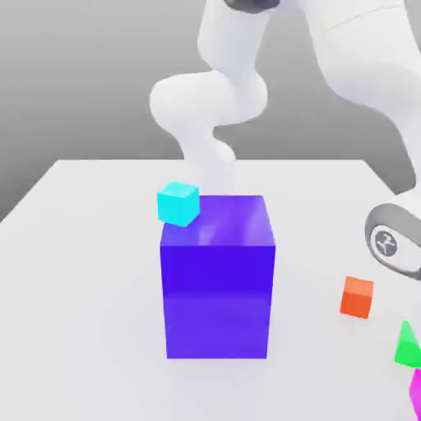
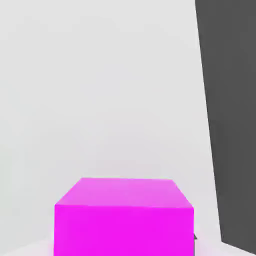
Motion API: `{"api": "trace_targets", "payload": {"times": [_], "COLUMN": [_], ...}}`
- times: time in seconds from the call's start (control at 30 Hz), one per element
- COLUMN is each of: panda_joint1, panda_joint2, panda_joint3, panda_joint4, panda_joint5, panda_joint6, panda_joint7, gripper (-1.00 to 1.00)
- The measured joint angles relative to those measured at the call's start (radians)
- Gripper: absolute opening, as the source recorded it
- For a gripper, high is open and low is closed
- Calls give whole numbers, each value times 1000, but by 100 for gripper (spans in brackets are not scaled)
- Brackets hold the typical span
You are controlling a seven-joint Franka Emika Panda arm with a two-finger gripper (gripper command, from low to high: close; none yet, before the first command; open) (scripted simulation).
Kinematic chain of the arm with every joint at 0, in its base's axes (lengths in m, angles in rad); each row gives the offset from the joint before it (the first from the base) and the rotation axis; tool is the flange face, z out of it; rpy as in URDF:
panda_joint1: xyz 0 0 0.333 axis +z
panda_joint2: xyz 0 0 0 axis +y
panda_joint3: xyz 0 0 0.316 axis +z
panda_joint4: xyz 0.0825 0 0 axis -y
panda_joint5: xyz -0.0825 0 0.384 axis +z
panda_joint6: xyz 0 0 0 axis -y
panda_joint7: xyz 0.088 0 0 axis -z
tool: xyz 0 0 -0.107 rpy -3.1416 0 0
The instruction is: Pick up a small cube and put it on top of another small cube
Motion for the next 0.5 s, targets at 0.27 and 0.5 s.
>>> {"api": "trace_targets", "payload": {"times": [0.27, 0.5], "panda_joint1": [80, 109], "panda_joint2": [-214, -117], "panda_joint3": [60, 40], "panda_joint4": [-229, -248], "panda_joint5": [10, -32], "panda_joint6": [14, 130], "panda_joint7": [83, 123], "gripper": [-100, 100]}}
